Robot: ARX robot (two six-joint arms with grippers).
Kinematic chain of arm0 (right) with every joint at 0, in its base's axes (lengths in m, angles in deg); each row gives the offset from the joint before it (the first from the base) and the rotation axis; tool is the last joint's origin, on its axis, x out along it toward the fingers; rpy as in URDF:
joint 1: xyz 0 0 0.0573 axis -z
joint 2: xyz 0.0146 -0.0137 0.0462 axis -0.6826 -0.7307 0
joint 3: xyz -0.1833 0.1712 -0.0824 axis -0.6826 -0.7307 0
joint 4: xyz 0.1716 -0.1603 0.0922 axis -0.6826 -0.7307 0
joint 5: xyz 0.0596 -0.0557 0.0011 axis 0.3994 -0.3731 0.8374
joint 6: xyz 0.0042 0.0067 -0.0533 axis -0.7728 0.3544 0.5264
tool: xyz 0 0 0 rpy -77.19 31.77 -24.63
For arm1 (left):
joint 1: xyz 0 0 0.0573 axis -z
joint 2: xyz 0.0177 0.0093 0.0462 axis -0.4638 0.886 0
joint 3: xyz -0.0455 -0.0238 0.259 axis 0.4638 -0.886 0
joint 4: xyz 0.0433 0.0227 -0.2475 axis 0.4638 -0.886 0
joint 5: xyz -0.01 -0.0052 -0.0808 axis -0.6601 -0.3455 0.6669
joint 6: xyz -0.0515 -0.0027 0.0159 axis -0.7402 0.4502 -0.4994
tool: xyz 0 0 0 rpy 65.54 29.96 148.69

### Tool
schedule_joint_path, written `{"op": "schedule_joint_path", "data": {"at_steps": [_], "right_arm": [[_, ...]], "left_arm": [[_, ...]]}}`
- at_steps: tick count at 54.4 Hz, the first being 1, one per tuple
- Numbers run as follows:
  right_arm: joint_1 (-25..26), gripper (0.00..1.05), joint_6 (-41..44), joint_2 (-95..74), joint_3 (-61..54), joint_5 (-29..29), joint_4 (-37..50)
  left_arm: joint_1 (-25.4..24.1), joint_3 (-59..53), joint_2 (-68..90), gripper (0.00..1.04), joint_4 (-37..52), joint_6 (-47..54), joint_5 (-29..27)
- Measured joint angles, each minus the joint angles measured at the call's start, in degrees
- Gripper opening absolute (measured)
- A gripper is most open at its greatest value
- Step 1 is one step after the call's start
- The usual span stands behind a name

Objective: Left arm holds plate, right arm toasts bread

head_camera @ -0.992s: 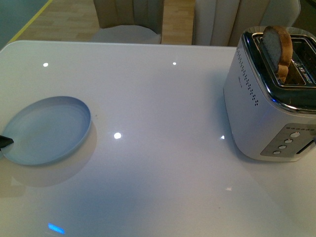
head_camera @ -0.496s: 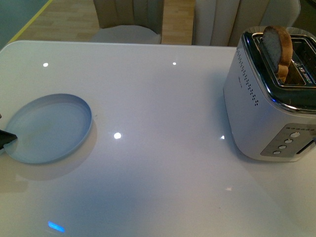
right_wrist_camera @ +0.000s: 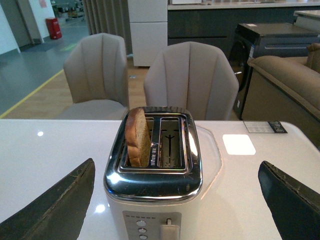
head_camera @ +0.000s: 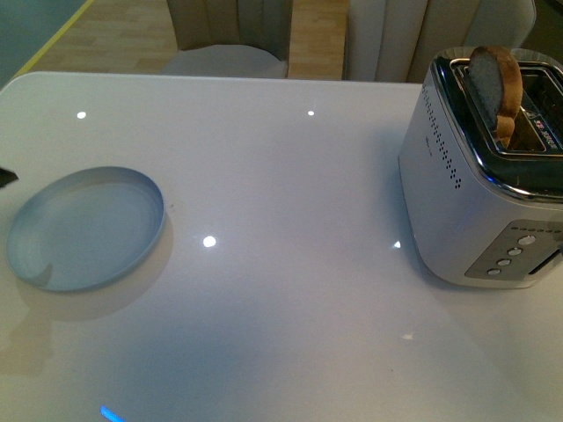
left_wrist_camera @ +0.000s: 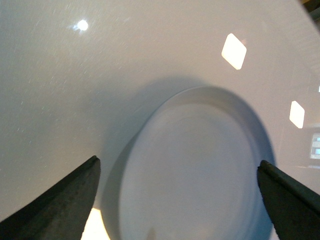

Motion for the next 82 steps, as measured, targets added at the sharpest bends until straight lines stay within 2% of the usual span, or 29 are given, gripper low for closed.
{"op": "schedule_joint_path", "data": {"at_steps": [21,28,37,39,43,46,47,53,55,62,66,82], "right_arm": [[0.0,0.96,-0.02,0.0,0.0,0.0,0.0],[0.0,0.96,0.0,0.0,0.0,0.0,0.0],[0.0,0.96,0.0,0.0,0.0,0.0,0.0],[0.0,0.96,0.0,0.0,0.0,0.0,0.0],[0.0,0.96,-0.02,0.02,0.0,0.0,0.0],[0.0,0.96,0.0,0.0,0.0,0.0,-0.02],[0.0,0.96,0.0,0.02,0.0,0.02,-0.02],[0.0,0.96,0.0,0.04,0.0,0.0,-0.02],[0.0,0.96,0.0,0.04,0.0,0.0,-0.02],[0.0,0.96,0.0,0.04,0.0,-0.02,-0.02],[0.0,0.96,0.0,0.04,0.0,0.0,-0.02],[0.0,0.96,0.0,0.04,0.0,-0.02,-0.02]], "left_arm": [[4.48,-17.62,-33.7,0.98,3.08,-5.42,-1.44],[6.91,-23.67,-44.76,0.98,1.66,-7.52,-3.58],[12.81,-31.34,-60.39,0.97,-2.62,-8.28,-8.87],[14.62,-33.62,-62.2,0.93,0.72,-6.01,-12.81],[19.71,-40.04,-67.14,0.8,12.35,2.49,-24.44],[21.55,-42.56,-70.82,0.7,15.28,8.22,-27.82],[21.92,-43.34,-72.7,0.64,15.32,10.58,-28.44],[22.03,-45.13,-76.32,0.47,13.77,13.88,-29.42],[22.12,-45.94,-77.92,0.38,12.61,14.88,-29.4],[22.18,-47.6,-82.09,0.17,9.94,15.91,-29.4],[22.18,-49.46,-82.88,0.03,12.0,16.09,-29.4],[22.21,-50.64,-93.37,0.03,2.49,16.37,-29.4]]}}
